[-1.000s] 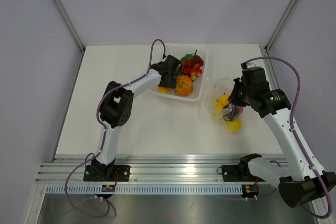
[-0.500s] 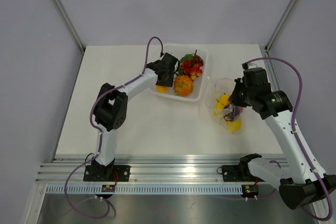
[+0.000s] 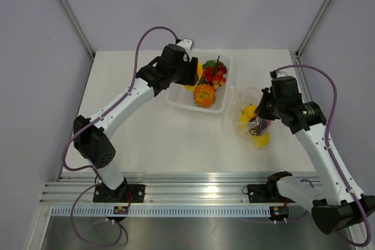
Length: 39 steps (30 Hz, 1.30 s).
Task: Place the food in the zip-top bag and seal the zipper
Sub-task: Pick up the fake fruit from the bin, then place the fake fruit in the zipper food storage bag.
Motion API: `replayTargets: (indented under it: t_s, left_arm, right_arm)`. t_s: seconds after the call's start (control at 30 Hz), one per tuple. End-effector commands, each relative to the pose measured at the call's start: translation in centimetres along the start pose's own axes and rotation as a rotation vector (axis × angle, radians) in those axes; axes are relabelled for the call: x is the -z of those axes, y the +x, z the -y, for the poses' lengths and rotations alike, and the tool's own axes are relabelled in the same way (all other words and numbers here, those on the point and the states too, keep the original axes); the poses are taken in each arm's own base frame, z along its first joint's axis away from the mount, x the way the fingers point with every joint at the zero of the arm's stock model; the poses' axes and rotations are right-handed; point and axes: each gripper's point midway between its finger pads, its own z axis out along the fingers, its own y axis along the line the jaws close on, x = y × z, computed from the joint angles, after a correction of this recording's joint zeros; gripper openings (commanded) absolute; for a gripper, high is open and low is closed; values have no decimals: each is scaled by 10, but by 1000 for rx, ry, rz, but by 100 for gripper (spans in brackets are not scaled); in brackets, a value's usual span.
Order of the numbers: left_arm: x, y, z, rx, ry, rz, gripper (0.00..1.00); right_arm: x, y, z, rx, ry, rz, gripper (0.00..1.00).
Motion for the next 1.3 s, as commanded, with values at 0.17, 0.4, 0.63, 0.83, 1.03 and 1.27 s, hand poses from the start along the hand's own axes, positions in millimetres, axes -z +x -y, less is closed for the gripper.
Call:
replayTargets:
  t_s: [0.17, 0.4, 0.63, 0.83, 1.03, 1.27]
  left_arm:
    - [68, -9, 126, -65, 520, 35, 15]
    - [97, 35, 175, 8, 828, -147, 14]
    - [89, 54, 208, -21, 885, -245, 14]
    - [62, 56, 224, -15, 874, -294, 14]
    - [29, 59, 233, 9, 843, -326, 12]
    - [-1, 68, 238, 43, 810, -356, 12]
  right_arm:
    - [2, -8, -10, -17, -46, 28, 1]
    - [4, -7, -8, -17, -42, 30, 1]
    - [3, -8, -11, -17, -53, 27, 1]
    - [5, -8, -11, -20, -55, 31, 0]
    - [11, -8, -10, -22, -60, 42, 0]
    - [19, -10, -13, -28, -82, 60, 0]
